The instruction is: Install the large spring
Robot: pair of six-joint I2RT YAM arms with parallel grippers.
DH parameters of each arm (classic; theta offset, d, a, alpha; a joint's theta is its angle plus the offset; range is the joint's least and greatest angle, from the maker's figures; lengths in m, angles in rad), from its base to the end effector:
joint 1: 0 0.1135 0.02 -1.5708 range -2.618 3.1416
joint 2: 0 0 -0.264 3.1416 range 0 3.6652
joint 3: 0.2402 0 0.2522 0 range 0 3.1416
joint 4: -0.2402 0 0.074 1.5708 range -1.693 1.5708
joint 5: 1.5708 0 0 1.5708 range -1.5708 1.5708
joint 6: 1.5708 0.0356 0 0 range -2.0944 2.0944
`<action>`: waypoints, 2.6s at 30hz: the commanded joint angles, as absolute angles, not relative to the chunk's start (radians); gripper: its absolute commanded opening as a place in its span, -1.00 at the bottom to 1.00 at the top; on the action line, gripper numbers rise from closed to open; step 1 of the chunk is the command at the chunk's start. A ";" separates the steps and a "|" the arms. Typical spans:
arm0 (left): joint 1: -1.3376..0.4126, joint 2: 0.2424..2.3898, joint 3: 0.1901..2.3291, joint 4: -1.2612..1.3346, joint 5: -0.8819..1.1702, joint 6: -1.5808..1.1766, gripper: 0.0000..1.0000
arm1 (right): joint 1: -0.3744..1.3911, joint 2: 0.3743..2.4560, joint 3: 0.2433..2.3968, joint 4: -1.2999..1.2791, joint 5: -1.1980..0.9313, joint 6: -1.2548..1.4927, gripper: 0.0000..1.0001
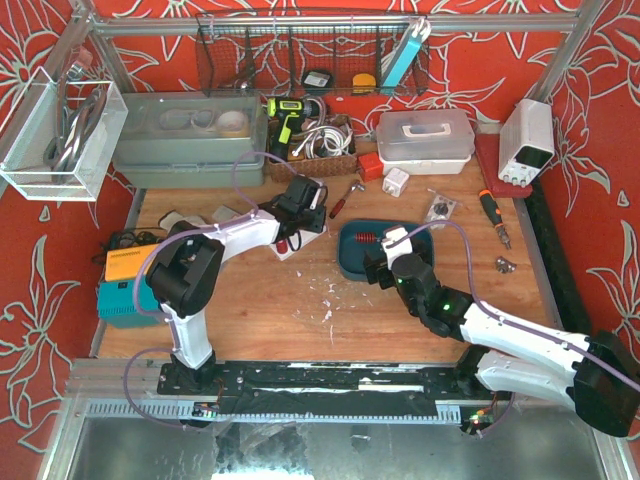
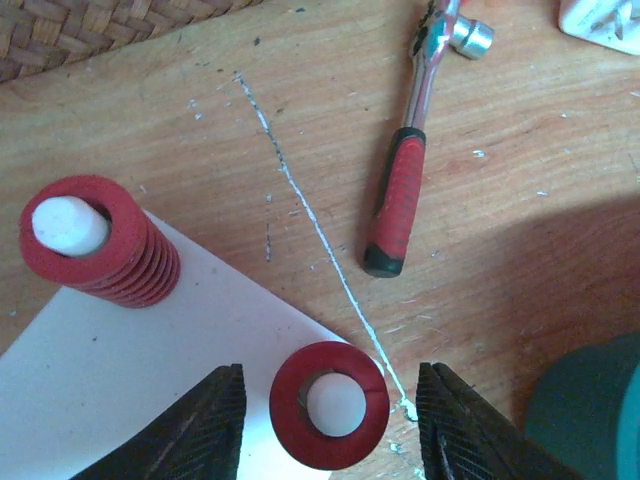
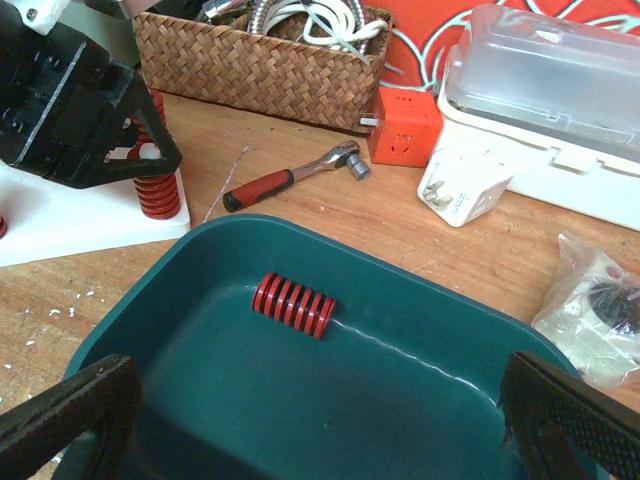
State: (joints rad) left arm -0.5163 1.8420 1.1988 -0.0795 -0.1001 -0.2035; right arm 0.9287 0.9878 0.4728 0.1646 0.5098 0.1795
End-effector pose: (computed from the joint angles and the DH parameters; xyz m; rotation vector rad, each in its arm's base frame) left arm 0.3538 -0.1967 0.1966 0.3072 2.2821 -0.2581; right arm 0.1433 0.1626 0.2294 -0.3639 1.8486 0.2712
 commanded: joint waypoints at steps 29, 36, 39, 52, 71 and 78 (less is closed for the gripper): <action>-0.575 0.999 0.411 0.434 -0.064 -0.299 1.00 | 0.715 1.439 0.895 -0.221 0.129 -0.231 0.56; -0.620 0.904 0.296 0.547 -0.122 -0.246 1.00 | 0.618 1.483 0.947 -0.275 0.121 -0.461 -0.02; -0.620 0.886 0.292 0.546 -0.133 -0.235 1.00 | 0.596 1.502 0.940 -0.276 0.048 -0.565 -0.08; -0.621 0.835 0.247 0.583 -0.170 -0.229 1.00 | 0.583 1.648 0.956 -0.172 -0.063 -0.824 -0.10; -0.621 0.816 0.247 0.572 -0.180 -0.235 1.00 | 0.559 1.813 1.063 -0.218 -0.005 -0.887 -0.09; -0.621 0.801 0.243 0.569 -0.191 -0.233 1.00 | 0.538 1.824 1.100 -0.350 -0.075 -0.884 -0.01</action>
State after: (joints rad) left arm -0.6163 0.8219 0.2493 0.5407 -0.1642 -0.2428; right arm 0.5495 1.8061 1.0710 -0.2325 -0.0448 -0.8696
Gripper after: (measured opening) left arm 0.999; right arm 0.494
